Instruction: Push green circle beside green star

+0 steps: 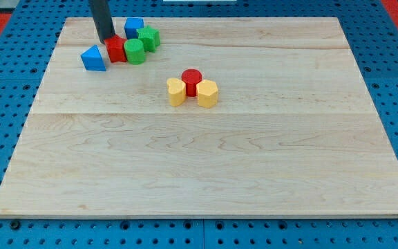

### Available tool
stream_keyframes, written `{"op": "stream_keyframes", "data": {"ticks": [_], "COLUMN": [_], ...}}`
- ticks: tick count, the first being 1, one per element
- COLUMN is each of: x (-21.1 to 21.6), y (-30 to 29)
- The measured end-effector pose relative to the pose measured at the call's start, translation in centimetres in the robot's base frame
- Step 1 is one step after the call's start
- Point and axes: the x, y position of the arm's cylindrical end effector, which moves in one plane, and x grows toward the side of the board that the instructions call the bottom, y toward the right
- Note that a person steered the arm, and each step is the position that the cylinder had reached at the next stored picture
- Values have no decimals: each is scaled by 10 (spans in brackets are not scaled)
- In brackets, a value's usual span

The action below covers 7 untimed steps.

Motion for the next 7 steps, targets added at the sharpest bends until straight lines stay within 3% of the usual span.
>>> {"op": "stream_keyframes", "data": {"ticks": [3,5,7], "x": [102,71,68], "y": [74,67,50]}}
